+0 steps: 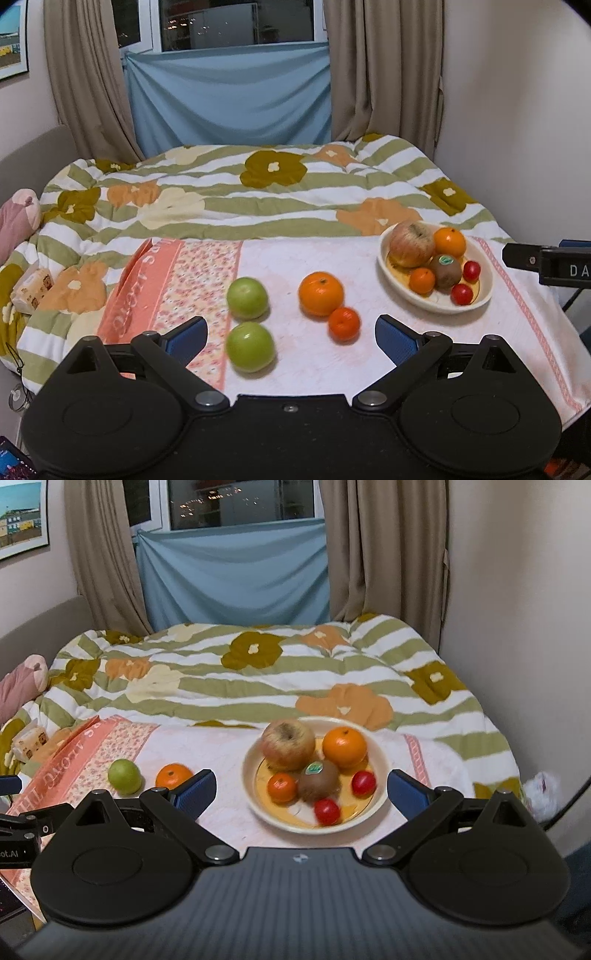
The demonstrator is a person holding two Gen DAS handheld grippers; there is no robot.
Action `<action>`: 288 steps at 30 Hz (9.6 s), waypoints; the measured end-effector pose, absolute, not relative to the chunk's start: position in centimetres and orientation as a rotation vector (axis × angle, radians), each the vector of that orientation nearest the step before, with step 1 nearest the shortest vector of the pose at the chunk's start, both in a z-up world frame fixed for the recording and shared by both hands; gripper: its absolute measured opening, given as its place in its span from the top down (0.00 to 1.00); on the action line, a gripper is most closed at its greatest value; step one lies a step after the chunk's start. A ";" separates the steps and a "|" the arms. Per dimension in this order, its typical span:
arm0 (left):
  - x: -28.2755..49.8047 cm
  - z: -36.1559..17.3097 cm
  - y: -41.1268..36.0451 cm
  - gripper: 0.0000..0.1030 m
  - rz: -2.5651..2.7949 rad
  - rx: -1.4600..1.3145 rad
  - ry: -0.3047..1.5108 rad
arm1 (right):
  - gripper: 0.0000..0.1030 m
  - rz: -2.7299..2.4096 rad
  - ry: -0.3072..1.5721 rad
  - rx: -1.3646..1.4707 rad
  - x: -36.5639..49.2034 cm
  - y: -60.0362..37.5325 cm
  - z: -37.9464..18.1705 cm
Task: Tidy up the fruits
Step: 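Withdraw both tools from the bowl back over the remaining fruits, then grasp the large green apple with the left tool, then grasp the tangerine with the right tool while the left tool holds the green apple, then carry the green apple and tangerine over the bowl with both tools, then open the left tool to drop the green apple while the right tool releases the tangerine, then withdraw both tools toward the last green apple and orange, then grasp the second green apple with the left tool, then grasp the large orange with the right tool while the left tool holds the green apple, then carry the green apple and orange over the bowl with both tools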
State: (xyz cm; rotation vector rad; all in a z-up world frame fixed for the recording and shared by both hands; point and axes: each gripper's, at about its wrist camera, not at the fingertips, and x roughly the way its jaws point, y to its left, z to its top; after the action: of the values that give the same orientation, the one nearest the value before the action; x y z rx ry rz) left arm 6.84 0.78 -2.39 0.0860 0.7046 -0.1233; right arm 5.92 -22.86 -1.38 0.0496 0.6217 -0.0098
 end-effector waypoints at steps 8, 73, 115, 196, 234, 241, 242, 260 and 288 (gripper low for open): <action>8.4 -5.6 4.8 0.04 -0.206 0.140 0.746 | 0.00 -0.027 0.676 0.090 6.0 -17.8 -4.7; 14.5 -12.7 8.1 0.43 -0.402 0.142 0.789 | 0.49 0.031 0.738 0.144 14.7 -9.9 -14.4; 16.2 -8.4 -15.0 0.43 -0.443 0.178 0.770 | 0.49 0.045 0.719 0.094 13.2 -33.0 -7.4; 6.8 -0.4 -1.8 0.02 -0.015 0.077 0.617 | 0.00 0.258 0.603 -0.057 8.9 -22.2 -1.7; 22.3 -12.5 6.7 0.25 -0.525 0.306 0.837 | 0.00 -0.049 0.789 0.138 17.8 -9.0 -11.2; 23.5 -13.7 6.3 0.31 -0.536 0.311 0.833 | 0.00 -0.060 0.803 0.160 18.9 -8.4 -12.6; 23.6 -13.8 6.3 0.41 -0.538 0.310 0.834 | 0.00 -0.056 0.805 0.164 19.1 -8.3 -12.7; 22.8 -13.7 7.9 0.43 -0.497 0.292 0.841 | 0.10 -0.004 0.822 0.133 21.8 -7.0 -13.9; 20.0 -9.9 8.6 0.43 -0.364 0.214 0.825 | 0.28 0.102 0.797 0.131 20.4 -8.9 -11.5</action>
State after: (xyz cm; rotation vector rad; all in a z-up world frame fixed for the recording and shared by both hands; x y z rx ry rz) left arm 20.01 8.58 -9.93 0.2143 0.8250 -0.3641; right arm 20.36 -8.90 -11.54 0.1309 0.7971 0.1017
